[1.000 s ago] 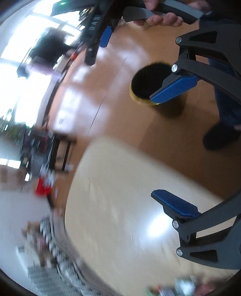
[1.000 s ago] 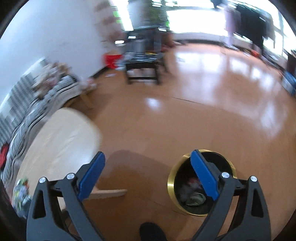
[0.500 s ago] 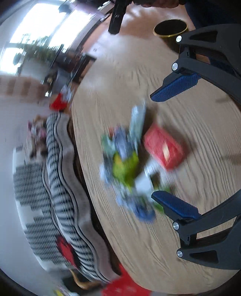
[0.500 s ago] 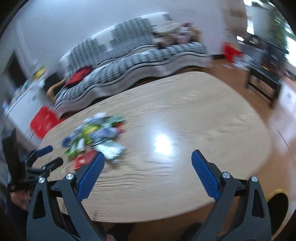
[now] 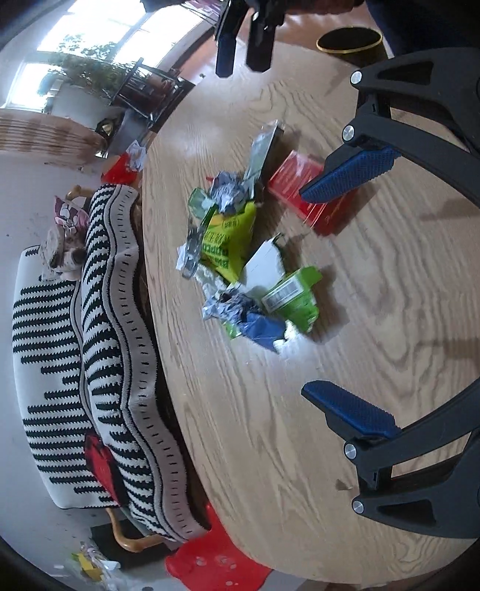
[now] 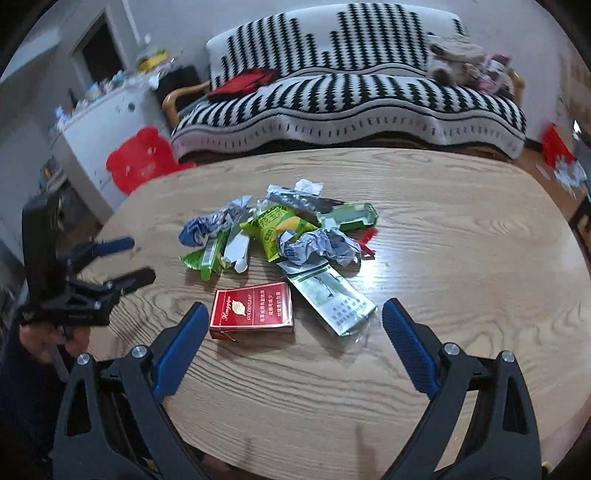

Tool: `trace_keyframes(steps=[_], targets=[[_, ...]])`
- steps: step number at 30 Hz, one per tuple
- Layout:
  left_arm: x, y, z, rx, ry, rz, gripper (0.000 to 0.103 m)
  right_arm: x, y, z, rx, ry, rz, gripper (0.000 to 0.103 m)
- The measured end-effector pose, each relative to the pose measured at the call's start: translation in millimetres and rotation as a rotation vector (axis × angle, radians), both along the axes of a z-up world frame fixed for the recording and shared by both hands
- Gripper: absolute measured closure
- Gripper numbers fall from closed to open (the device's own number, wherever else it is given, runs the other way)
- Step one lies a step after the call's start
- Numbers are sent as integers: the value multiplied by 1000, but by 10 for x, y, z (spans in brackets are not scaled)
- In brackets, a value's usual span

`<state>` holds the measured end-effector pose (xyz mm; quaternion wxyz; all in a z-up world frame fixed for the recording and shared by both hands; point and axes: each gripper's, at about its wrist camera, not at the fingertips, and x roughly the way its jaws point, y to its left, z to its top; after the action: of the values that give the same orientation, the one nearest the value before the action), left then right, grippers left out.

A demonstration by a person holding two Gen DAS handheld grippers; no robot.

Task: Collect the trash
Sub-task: 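Grasp the crumpled blue foil wrapper with the left tool while the right tool grasps the green-white cigarette pack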

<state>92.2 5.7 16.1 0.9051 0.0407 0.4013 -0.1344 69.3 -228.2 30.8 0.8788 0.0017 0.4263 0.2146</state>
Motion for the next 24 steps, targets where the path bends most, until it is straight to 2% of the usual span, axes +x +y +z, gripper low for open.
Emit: trace_keyframes(steps=[7, 11, 17, 21, 23, 24], targets=[[476, -133, -216, 68, -4, -3, 9, 272, 52, -320, -92, 23, 77, 11], [729, -168, -362, 52, 38, 21, 9, 445, 68, -664, -146, 82, 113, 11], [924, -234, -452, 56, 43, 31, 10, 653, 70, -1007, -181, 159, 145, 11], [1003, -302, -529, 54, 67, 25, 30, 729, 20, -1075, -158, 150, 148, 12], [1045, -314, -569, 51, 88, 23, 40, 727, 11, -1061, -132, 142, 172, 20], [1057, -313, -581, 51, 96, 25, 50, 738, 6, -1051, -125, 141, 179, 26]])
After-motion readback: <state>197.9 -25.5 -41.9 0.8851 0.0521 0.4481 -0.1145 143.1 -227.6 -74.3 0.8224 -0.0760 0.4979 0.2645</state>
